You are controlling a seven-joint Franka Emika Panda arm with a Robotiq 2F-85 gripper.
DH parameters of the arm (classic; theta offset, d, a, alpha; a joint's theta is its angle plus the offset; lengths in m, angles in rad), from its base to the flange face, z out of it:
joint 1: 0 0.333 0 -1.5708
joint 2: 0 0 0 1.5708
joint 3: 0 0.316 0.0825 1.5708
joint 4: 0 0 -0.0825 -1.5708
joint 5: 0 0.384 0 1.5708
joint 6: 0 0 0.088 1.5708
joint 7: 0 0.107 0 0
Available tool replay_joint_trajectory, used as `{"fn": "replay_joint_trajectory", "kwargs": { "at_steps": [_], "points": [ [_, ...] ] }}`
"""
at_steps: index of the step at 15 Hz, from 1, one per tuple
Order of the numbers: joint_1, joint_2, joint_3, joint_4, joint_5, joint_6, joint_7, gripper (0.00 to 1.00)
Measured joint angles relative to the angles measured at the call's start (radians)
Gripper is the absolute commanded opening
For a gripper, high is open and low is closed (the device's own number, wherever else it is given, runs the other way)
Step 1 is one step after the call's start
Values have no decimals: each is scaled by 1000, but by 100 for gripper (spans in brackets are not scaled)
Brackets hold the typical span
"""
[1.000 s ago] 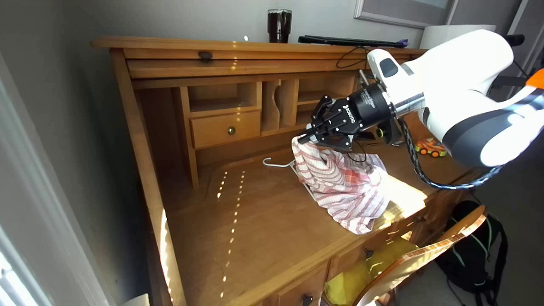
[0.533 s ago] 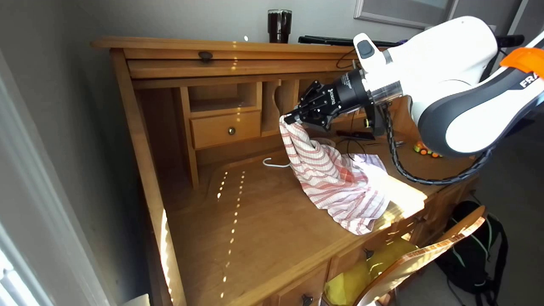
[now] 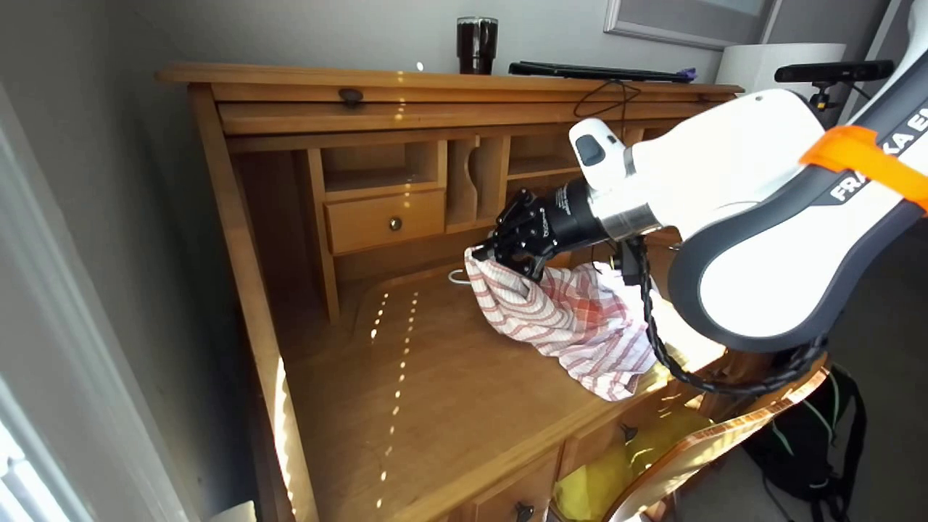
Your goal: Unfold the white and red towel.
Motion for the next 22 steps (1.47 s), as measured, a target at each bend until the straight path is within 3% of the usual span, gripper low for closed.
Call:
{"fn": "replay_joint_trajectory", "kwargs": {
  "at_steps": [4,9,12,16,17,19,22],
  "points": [
    [132,71,-24,11,148,118,-32,1],
    [214,140,-35,90,299,244,-34,1],
    [295,175,-111,151,331,273,-27,1],
    [351,235,-160,241,396,309,-41,1],
    [361,251,-170,261,409,309,-45,30],
    [373,282,-180,298,436,311,-71,36],
    [386,304,-194,304,440,311,-106,59]
  ]
}}
